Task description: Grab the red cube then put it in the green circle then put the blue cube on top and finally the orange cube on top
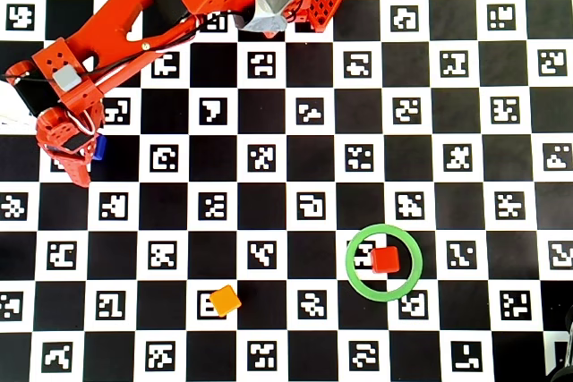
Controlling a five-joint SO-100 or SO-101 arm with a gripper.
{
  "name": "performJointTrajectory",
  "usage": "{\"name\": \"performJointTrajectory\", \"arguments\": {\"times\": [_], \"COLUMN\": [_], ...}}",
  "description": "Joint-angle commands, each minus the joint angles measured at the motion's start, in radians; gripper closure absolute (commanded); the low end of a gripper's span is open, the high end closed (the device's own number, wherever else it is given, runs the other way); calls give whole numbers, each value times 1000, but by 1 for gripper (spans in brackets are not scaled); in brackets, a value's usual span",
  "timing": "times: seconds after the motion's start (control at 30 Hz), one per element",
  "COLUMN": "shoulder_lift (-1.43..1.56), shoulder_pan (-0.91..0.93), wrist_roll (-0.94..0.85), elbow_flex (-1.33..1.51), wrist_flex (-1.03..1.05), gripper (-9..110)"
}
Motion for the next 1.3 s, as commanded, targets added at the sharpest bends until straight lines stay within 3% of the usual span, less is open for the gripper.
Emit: {"name": "performJointTrajectory", "arguments": {"times": [0.0, 0.5, 1.03, 1.27], "shoulder_lift": [21, 3, 3, 17], "shoulder_pan": [20, 23, 20, 14], "wrist_roll": [-12, -15, -3, 15], "elbow_flex": [-12, 0, 14, 20], "wrist_flex": [-12, -48, -69, -67], "gripper": [59, 62, 85, 90]}}
